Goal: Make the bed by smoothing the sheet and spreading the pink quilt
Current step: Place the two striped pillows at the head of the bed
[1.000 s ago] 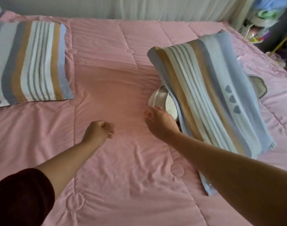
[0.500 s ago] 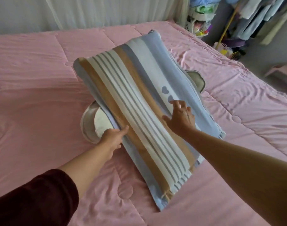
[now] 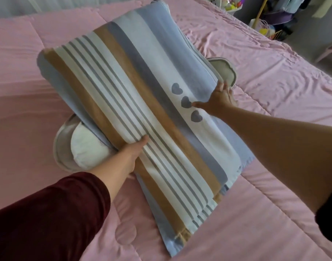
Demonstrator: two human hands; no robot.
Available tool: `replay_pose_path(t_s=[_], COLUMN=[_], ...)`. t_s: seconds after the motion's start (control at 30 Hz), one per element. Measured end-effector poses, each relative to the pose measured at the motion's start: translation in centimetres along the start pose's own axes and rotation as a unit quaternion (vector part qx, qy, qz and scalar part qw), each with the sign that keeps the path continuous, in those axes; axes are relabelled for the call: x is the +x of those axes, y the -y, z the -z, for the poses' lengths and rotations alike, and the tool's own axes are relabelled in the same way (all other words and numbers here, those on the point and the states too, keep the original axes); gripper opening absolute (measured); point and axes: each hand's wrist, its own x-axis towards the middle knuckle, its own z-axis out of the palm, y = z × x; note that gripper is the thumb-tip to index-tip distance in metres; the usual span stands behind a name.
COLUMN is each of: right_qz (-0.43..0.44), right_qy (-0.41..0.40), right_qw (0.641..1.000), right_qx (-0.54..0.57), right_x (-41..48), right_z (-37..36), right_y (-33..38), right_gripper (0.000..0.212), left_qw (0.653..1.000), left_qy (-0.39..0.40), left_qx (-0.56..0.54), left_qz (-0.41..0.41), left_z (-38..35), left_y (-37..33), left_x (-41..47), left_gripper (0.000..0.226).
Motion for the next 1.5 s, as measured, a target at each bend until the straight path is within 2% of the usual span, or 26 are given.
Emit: replay_pose_path(t_s=[0.07,0.17,0.37,0.43,0.57,0.67,0.77,0.87,1.0,1.07,1.13,1.33,1.5], right_qz=[-0.004,-0.012,-0.024,-0.010,0.021,0.012,0.023,0.044,0.079,0.088,0.083,0.037,0.001], right_qy=[0.025,0.052,0.030,0.020,-0.011,-0.051,-0.073,-0.102,-0.132,-0.140,-0.146,-0.143,-0.131], right_qw=[1.000,0.999,0.997,0.998,0.998,0.998,0.997,0.993,0.988,0.986,0.986,0.989,0.990], right_qx=[0.011,0.001,-0.064,-0.052,-0.056,-0.030,-0.031,-0.032,-0.028,-0.006,0.006,0.014,0.051], right_x=[1.9,3.8,6.0,6.6,6.5,5.8,4.6,3.2,1.3,0.3,-0.9,-6.2,-11.9], right_z=[-0.5,-2.2,-3.3,-3.3,-2.6,-2.7,-2.8,-2.2,-0.9,0.0,1.0,1.2,0.5], right_y=[-0.1,-0.2,-1.1,-1.3,-1.7,-2.0,-1.7,-1.7,-1.8,-1.7,-1.7,-2.1,-0.7], right_gripper=[0.135,0.144,0.129,0.114,0.052,0.031,0.028,0.029,0.031,0.031,0.030,0.029,0.031], left_qw=[1.000,0.999,0.990,0.987,0.986,0.987,0.987,0.989,0.990,0.984,0.974,0.937,0.888], left_qy=[-0.020,-0.035,-0.114,-0.122,-0.119,-0.113,-0.106,-0.100,-0.103,-0.131,-0.179,-0.235,-0.313], left_qx=[-0.001,-0.003,0.070,0.087,0.112,0.107,0.112,0.103,0.036,0.013,0.019,-0.031,0.005], left_qz=[-0.020,-0.024,-0.052,-0.051,-0.040,-0.040,-0.037,-0.043,-0.087,-0.117,-0.140,-0.256,-0.338], left_z=[-0.7,-1.4,-2.2,-2.2,-2.1,-2.1,-2.0,-1.7,-1.4,-1.2,-0.7,3.2,8.5], left_y=[0.4,1.0,2.7,2.9,3.2,3.3,3.1,3.3,3.8,4.1,4.5,5.6,6.8], left_x=[1.8,4.7,7.8,8.3,9.1,8.9,8.2,7.4,5.3,3.1,0.4,-5.4,-9.1], left_gripper=[0.076,0.075,0.092,0.100,0.107,0.104,0.094,0.096,0.073,0.067,0.068,0.031,0.032])
